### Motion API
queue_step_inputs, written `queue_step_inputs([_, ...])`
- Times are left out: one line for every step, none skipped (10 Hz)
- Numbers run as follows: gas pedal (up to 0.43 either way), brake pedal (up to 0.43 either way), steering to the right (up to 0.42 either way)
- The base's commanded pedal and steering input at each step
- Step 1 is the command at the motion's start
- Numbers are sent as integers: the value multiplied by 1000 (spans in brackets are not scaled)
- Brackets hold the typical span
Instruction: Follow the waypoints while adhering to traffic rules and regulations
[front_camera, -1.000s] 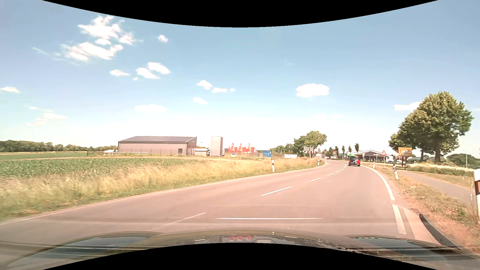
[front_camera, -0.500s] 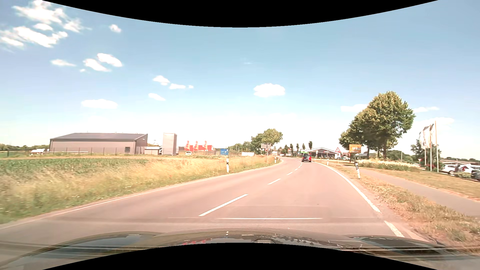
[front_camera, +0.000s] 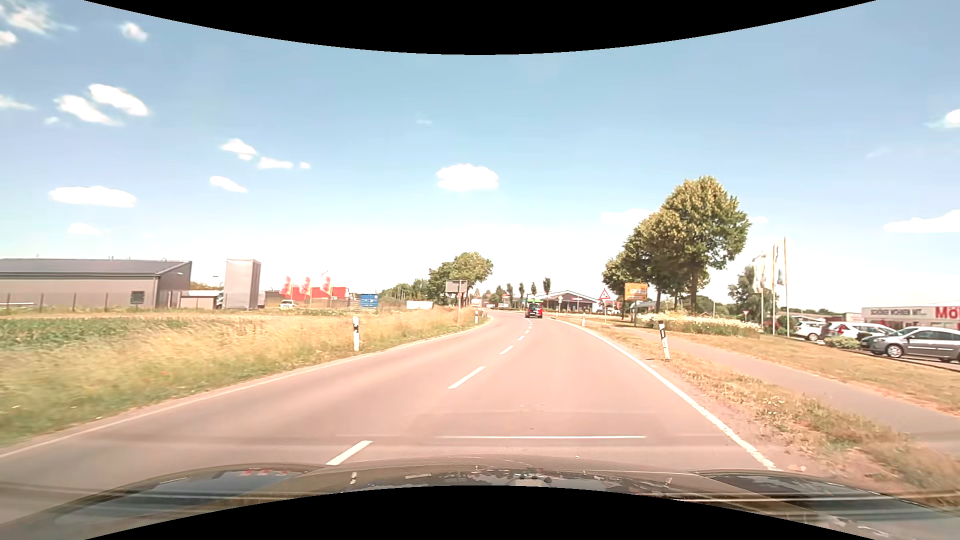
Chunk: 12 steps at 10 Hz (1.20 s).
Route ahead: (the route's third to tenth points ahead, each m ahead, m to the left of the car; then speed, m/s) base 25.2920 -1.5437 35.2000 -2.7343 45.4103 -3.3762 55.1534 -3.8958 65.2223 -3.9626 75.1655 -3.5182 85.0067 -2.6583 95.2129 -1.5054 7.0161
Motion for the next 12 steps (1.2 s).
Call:
queue_step_inputs([390, 0, 135])
queue_step_inputs([390, 0, 121])
queue_step_inputs([390, 0, 113])
queue_step_inputs([390, 0, 104])
queue_step_inputs([390, 0, 90])
queue_step_inputs([398, 0, 74])
queue_step_inputs([398, 0, 63])
queue_step_inputs([398, 0, 52])
queue_step_inputs([398, 0, 34])
queue_step_inputs([398, 0, 20])
queue_step_inputs([398, 0, 12])
queue_step_inputs([398, 0, 8])
